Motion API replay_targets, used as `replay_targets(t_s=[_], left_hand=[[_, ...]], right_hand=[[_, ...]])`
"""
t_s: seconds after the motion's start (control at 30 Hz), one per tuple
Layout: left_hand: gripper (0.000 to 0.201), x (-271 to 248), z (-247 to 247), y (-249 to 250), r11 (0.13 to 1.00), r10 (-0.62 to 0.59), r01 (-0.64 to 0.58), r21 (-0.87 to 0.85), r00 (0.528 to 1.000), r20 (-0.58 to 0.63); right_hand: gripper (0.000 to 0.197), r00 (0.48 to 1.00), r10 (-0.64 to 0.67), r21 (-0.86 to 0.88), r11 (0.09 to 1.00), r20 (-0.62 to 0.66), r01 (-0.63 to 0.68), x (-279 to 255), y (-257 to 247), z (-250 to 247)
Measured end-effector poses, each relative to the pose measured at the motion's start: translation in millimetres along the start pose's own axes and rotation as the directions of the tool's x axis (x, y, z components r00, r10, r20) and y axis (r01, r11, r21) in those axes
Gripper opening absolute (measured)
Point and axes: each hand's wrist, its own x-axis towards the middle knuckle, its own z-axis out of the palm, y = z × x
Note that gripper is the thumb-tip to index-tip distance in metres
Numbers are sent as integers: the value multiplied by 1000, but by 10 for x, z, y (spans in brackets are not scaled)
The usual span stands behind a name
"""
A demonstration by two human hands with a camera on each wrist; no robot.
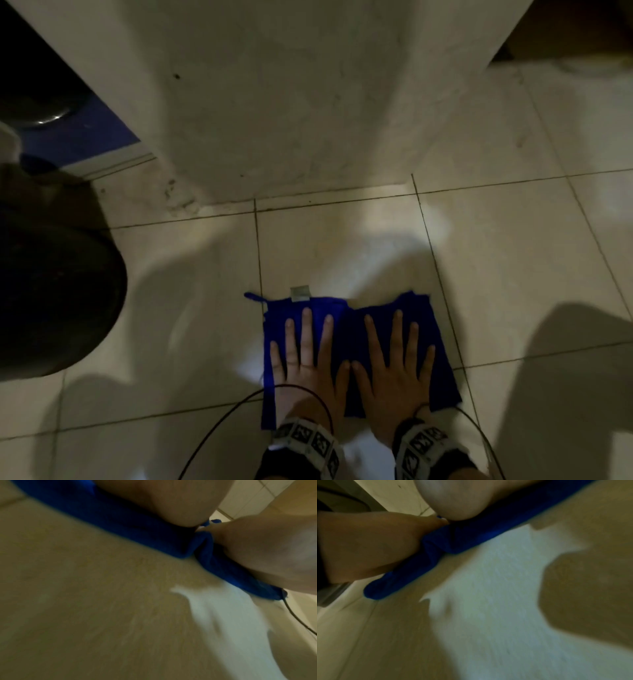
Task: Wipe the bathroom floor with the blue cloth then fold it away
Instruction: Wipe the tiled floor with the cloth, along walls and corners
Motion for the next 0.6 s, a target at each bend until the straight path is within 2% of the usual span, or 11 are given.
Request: replay_targets(t_s=[0.33,0.43,0.53,0.6], left_hand=[[65,-42,0,-97,996,54,-53,-73,998,22],[65,-39,38,-121,992,60,-58,-115,998,13],[70,-66,36,-102,994,27,-29,-101,999,-25],[72,-81,2,-85,996,5,-9,-88,999,-41]], right_hand=[[68,992,86,-37,996,93,-83,-3,-88,-77],[67,994,59,-47,997,87,-55,13,-97,-65],[68,991,50,-31,998,125,-47,6,-53,0],[71,994,55,-42,998,96,-51,44,-51,4]])
